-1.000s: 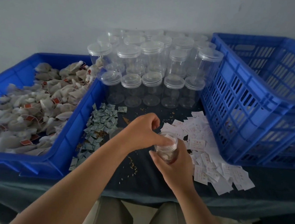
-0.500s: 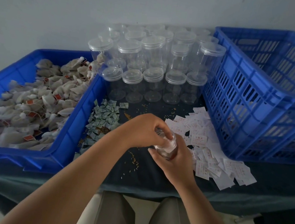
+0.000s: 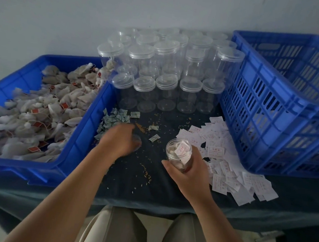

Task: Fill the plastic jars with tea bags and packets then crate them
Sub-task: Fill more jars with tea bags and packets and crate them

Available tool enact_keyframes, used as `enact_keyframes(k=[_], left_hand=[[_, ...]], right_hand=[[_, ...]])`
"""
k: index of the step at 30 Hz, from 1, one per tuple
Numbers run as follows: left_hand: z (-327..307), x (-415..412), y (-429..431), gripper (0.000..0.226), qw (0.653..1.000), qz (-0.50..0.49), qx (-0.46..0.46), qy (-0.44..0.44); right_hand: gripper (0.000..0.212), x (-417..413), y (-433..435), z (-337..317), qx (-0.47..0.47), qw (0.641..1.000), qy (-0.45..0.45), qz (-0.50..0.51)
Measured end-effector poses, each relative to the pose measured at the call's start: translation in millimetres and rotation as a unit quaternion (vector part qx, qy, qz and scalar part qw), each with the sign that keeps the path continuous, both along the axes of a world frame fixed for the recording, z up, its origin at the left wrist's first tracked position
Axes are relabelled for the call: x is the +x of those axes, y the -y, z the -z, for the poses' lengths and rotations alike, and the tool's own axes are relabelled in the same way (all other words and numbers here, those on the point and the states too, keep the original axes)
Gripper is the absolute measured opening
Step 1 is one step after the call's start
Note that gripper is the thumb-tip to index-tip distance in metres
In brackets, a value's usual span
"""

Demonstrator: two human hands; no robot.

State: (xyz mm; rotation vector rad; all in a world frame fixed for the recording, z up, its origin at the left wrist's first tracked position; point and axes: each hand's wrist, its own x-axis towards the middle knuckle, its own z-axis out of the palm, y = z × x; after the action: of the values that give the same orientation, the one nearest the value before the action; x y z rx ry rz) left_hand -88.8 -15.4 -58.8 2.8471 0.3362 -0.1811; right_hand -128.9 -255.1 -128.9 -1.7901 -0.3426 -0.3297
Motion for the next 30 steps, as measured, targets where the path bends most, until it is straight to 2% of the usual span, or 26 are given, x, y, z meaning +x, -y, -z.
enact_keyframes(k=[2,4,6,8,9,10,12,13,14,15,16,19,21,23,24,27,28,30], left_hand=[[16.8,-3.4,-1.5,0.041,0.998,0.01,0.055,-0.02],[28.7,-7.2,-1.0,0.051,0.996,0.027,0.073,0.043],[31.3,-10.7,1.9,0.072,0.994,0.013,0.008,0.106],[24.0,-15.3,8.6,0.066,0.979,-0.008,-0.15,0.136],[19.0,-17.3,14.4,0.053,0.956,-0.02,-0.26,0.138],[13.9,-19.2,21.7,0.04,0.913,-0.039,-0.383,0.136],[1.6,-24.0,37.4,0.023,0.787,-0.083,-0.6,0.117],[-3.7,-27.2,43.1,0.022,0.736,-0.088,-0.661,0.119],[-7.4,-31.0,48.0,0.022,0.711,-0.083,-0.687,0.124],[-9.3,-34.4,52.1,0.021,0.711,-0.07,-0.687,0.13],[-9.9,-37.0,55.5,0.02,0.737,-0.051,-0.659,0.139],[-4.4,-41.4,64.6,0.016,0.852,0.026,-0.496,0.165],[-0.9,-42.3,69.8,0.014,0.896,0.052,-0.39,0.207],[-3.5,-45.0,71.3,0.018,0.912,0.078,-0.325,0.239],[-5.5,-46.9,71.0,0.02,0.913,0.096,-0.324,0.228],[-10.3,-54.0,81.1,0.038,0.913,0.115,-0.374,0.119],[-10.3,-55.2,87.5,0.044,0.921,0.113,-0.359,0.1],[-5.5,-57.9,102.3,0.043,0.95,0.112,-0.271,0.107]], right_hand=[[0.044,0.6,-0.2,0.9,-0.004,1.0,0.001,-0.001],[0.045,1.3,-0.4,1.4,-0.012,1.0,0.004,-0.004],[0.044,2.0,-0.3,1.7,-0.025,1.0,0.006,-0.01],[0.045,2.4,-0.8,2.3,-0.044,0.999,0.007,-0.023],[0.046,2.5,-1.3,2.4,-0.053,0.998,0.007,-0.033],[0.048,2.6,-1.6,2.9,-0.06,0.997,0.009,-0.041],[0.05,3.2,-2.1,5.1,-0.07,0.996,0.014,-0.052],[0.051,3.6,-2.2,6.2,-0.072,0.996,0.015,-0.058],[0.051,3.8,-2.3,6.9,-0.072,0.995,0.015,-0.062],[0.051,3.8,-2.1,7.4,-0.07,0.995,0.015,-0.066],[0.051,4.0,-1.7,8.2,-0.069,0.995,0.015,-0.067],[0.05,4.4,-0.2,10.2,-0.065,0.995,0.024,-0.069],[0.05,4.6,-0.6,11.0,-0.066,0.994,0.037,-0.075],[0.049,4.9,-1.5,11.5,-0.077,0.993,0.049,-0.077],[0.049,5.4,-1.6,12.3,-0.083,0.992,0.052,-0.077],[0.045,6.7,-0.6,15.5,-0.1,0.992,0.035,-0.067],[0.043,7.3,-1.3,15.9,-0.113,0.991,0.027,-0.065],[0.035,8.8,-3.6,17.1,-0.148,0.987,0.025,-0.062]])
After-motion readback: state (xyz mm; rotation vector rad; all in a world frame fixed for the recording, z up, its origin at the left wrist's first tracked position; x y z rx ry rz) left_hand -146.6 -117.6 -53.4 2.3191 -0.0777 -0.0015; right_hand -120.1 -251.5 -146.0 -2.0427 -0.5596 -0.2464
